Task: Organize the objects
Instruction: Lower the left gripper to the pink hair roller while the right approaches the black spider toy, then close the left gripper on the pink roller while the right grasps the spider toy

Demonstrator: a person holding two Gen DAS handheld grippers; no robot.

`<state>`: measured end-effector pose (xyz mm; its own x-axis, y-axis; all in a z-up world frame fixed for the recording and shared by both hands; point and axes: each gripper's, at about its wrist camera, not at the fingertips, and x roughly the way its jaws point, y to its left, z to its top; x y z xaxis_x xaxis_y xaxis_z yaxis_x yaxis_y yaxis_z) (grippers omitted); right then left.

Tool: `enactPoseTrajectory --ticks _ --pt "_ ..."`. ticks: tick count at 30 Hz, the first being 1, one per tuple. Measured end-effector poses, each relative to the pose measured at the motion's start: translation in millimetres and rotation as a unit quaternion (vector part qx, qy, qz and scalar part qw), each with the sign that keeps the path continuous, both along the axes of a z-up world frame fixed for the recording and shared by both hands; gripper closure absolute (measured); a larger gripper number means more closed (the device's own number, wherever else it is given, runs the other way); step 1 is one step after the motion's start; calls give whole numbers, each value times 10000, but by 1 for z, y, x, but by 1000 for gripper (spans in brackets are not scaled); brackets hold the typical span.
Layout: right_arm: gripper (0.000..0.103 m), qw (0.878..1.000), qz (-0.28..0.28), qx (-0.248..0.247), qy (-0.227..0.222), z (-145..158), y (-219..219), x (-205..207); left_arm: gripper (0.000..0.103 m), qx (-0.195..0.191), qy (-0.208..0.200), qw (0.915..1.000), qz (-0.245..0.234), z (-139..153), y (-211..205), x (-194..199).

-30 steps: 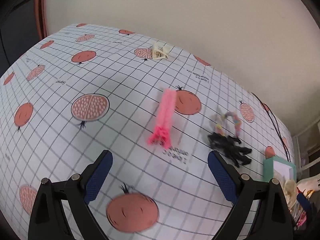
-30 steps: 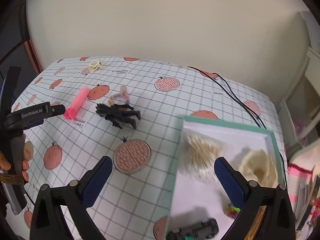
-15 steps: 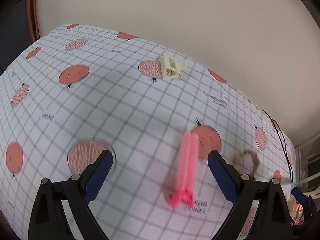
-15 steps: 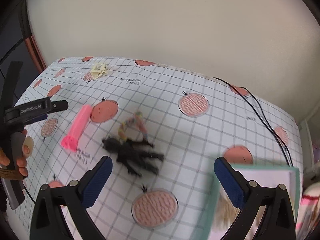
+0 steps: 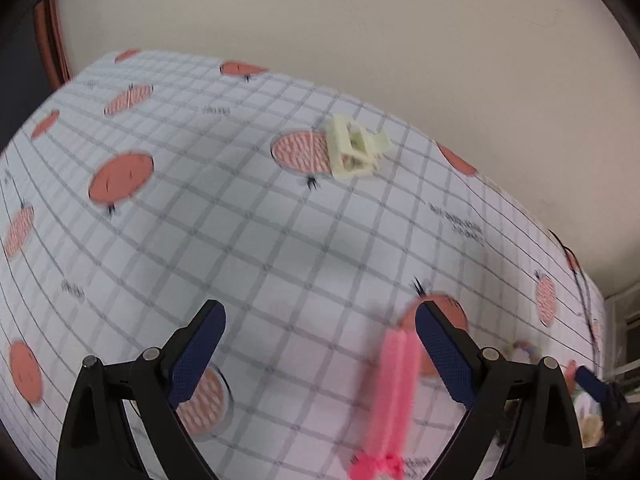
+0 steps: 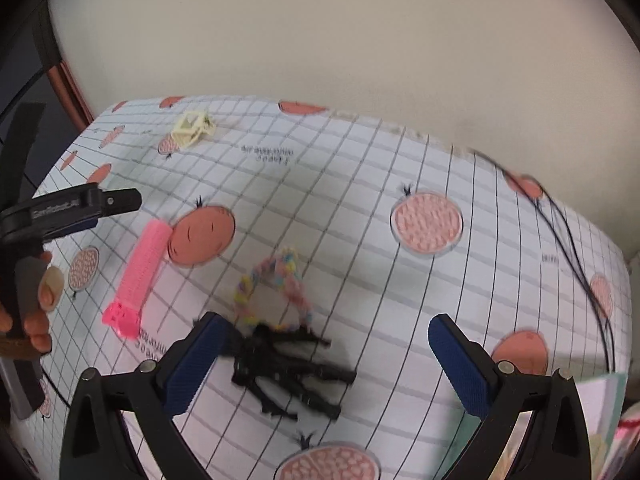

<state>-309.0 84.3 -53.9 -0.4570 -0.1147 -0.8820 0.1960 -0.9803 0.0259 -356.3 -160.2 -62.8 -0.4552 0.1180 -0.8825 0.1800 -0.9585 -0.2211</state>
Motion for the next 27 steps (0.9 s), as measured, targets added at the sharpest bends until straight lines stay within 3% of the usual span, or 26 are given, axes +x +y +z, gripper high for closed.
enactPoseTrajectory --ticks 8,17,19,21,23,27 --pt "0 9996 -55 -32 -289 -17 -4 14 7 12 -181 9996 -212 1 34 31" --pt "0 9987 208 320 -339 -31 -18 15 8 -126 -338 9987 -369 -17 60 33" --pt "6 9986 221 312 -355 -33 -18 16 8 -130 -345 9987 -356 -19 60 35" --pt "20 9985 207 335 -376 -34 -18 18 13 -149 -312 9989 -325 -19 59 36" --pt "29 9983 209 396 -384 -34 -18 21 25 -271 -315 9987 -303 -17 59 40" --pt "29 9980 252 428 -388 -33 -18 29 37 -231 -323 9988 -298 -14 59 47"
